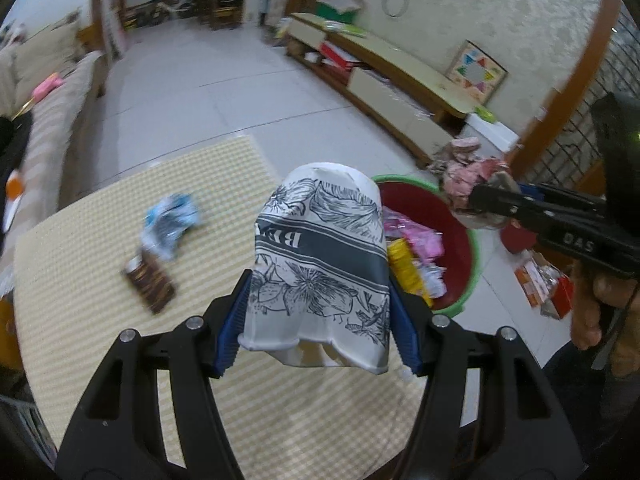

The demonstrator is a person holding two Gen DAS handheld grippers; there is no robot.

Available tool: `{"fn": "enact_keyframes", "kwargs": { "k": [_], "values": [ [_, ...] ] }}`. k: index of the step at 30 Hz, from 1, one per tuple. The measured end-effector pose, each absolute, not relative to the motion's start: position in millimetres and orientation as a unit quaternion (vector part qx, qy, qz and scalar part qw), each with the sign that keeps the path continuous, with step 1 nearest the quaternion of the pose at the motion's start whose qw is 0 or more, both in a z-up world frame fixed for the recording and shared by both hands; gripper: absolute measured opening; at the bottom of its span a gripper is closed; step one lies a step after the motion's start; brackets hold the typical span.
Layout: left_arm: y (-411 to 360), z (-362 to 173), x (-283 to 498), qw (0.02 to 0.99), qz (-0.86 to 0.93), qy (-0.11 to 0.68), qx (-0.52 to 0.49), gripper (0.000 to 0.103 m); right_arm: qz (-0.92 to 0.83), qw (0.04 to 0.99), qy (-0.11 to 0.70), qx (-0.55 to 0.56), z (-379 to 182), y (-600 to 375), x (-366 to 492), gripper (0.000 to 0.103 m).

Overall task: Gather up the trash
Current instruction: 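Carry the paper cup with the left gripper while the right gripper carries the brown paper over the bucket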

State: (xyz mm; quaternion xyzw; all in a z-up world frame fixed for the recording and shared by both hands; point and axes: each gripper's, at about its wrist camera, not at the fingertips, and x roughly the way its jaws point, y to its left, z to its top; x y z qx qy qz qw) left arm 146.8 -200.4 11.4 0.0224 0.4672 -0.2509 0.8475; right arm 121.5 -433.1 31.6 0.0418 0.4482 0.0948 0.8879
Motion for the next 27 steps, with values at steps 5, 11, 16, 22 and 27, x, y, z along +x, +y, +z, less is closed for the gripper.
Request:
{"fn": "enact_keyframes", "kwargs": {
  "k": [5,11,16,22,27],
  "values": [
    [-248.6,17.7,152.1,0.838,-0.287,0.463,0.034,0.060,0.070,0.889,0.448,0.061,32.1,-470.5,122.6,0.033],
    [-289.7,17.9,160.7,0.826,-0.314,0.466,0.041,0.060,0.055,0.887,0.450,0.089,32.6,-503.3,124.8,0.033],
    [-312.5,10.8,167.3,0.816,-0.327,0.474,0.051,0.060,0.053,0.887,0.450,0.088,36.4,-516.8,121.3,0.033],
    [-334.2,-3.6,173.4,0.806,-0.332,0.486,0.062,0.060,0.055,0.881,0.462,0.087,34.1,-528.5,121.9,0.033],
    [-337.1,-9.5,178.4,0.803,-0.330,0.492,0.064,0.060,0.050,0.874,0.474,0.088,26.4,-529.0,130.3,0.034]
  ]
}}
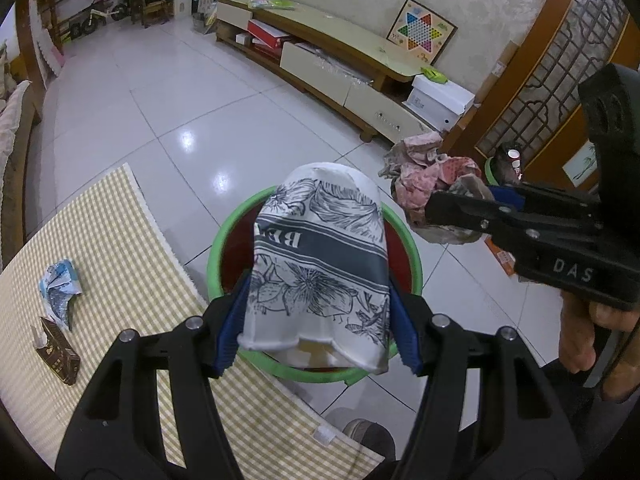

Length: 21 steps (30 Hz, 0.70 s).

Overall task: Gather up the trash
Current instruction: 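Open the left gripper to drop the cup while the right gripper drops the brown paper into the bucket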

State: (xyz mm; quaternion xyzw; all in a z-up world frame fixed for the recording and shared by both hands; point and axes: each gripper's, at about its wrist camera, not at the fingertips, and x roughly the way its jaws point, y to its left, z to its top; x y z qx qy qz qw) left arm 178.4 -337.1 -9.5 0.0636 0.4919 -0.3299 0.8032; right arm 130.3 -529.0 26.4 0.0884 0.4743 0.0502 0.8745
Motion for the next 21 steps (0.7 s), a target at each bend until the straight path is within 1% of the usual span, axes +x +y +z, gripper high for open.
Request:
{"fn": "enact_keyframes", "kwargs": {
  "k": [14,15,19,21],
  "values": [
    [-349.1,-22.7,186.1,0.798,-0.325,0.503,0.073,0.061,0.041,0.866,0.492,0.084,13.0,-526.6,138.8,0.034],
    [-349.5,-24.1,187.0,0.797,-0.324,0.505,0.072,0.063,0.041,0.865,0.493,0.084,12.7,-526.5,139.4,0.034],
    [-350.9,-24.8,187.7,0.798,-0.321,0.506,0.069,0.080,0.039,0.865,0.494,0.083,11.9,-525.5,141.3,0.034],
    [-348.8,-24.6,187.2,0.800,-0.318,0.504,0.069,0.082,0.039,0.864,0.496,0.081,10.7,-524.6,141.8,0.034]
  ]
}}
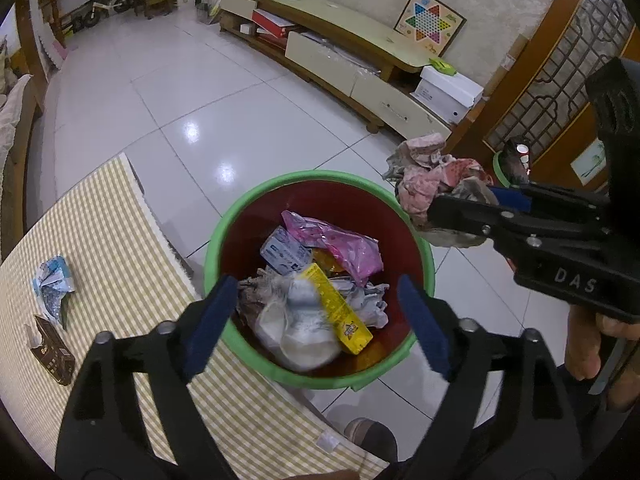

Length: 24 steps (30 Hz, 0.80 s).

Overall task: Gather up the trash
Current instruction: 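Open the left gripper to drop the cup while the right gripper drops the brown paper into the bucket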

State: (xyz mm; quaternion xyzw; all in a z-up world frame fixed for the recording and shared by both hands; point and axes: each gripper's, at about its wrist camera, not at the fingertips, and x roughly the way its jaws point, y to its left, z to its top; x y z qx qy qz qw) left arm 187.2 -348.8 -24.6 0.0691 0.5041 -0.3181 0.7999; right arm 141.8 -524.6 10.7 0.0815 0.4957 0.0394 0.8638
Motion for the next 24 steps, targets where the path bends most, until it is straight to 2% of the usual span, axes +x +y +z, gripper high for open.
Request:
{"fn": "enact_keyframes", "kwargs": {
  "k": [9,14,17,19,22,24],
  "values": [
    [-322.3,-17.9,187.6,0.814,-0.296,0.497,0.060,0.087,0.045,0.862,0.499,0.073,8.4,-519.4,145.0,0.037],
    [-297.3,-11.3,189.0,0.824,-0.279,0.491,0.046,0.090,0.044,0.862,0.500,0.065,6.3,-515.3,145.2,0.044],
    [-280.5,-9.4,187.3,0.830,-0.267,0.489,0.040,0.092,0.042,0.862,0.501,0.063,5.8,-515.5,146.0,0.057],
    [-268.9,-8.7,184.8,0.834,-0.258,0.487,0.036,0.095,0.029,0.863,0.501,0.058,6.7,-514.3,146.5,0.081],
    [-245.5,-6.6,182.1,0.839,-0.244,0.485,0.024,0.097,0.023,0.865,0.499,0.050,8.8,-509.8,148.2,0.088],
    [-232.3,-6.0,180.1,0.842,-0.235,0.486,0.017,0.097,0.024,0.865,0.499,0.044,9.5,-505.1,149.2,0.088]
  ]
}}
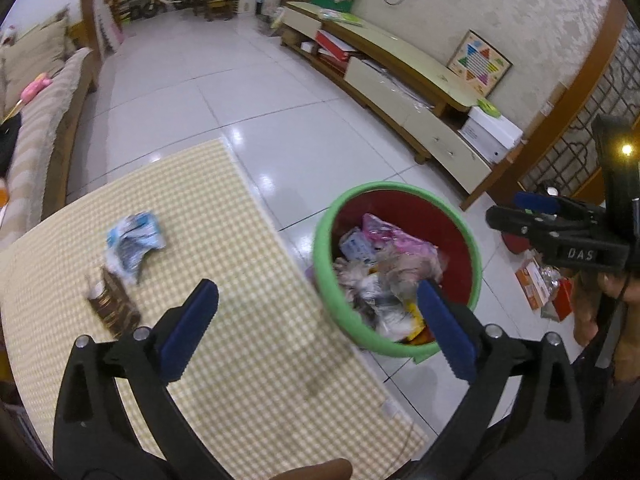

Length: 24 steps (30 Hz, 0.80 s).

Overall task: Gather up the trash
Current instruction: 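Move both open grippers back over the table toward the cigarette box and wrapper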

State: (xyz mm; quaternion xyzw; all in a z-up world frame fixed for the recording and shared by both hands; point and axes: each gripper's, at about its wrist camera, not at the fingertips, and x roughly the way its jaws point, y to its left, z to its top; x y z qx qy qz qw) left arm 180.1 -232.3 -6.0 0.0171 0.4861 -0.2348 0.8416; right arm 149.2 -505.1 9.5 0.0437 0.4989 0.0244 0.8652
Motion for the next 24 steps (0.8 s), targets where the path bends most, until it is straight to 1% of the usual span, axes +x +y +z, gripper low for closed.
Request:
{"fn": "enact_keyframes", "kwargs": {
  "k": [14,19,24],
  "values": [
    [-138.9,-10.7,166.4,0.856,-0.160,0.491,-0.035,0.098,0.079,0.872,0.484,-0.001,24.0,-431.9,167.5,0.088],
    [-108.5,-10.6,156.3,0.863,-0.131,0.485,-0.054,0.098,0.104,0.870,0.482,-0.021,22.2,-396.9,176.2,0.089],
    [-79.3,-21.9,148.5,0.862,-0.103,0.491,-0.072,0.098,0.133,0.865,0.480,-0.052,17.3,-357.6,176.2,0.089]
  ]
}}
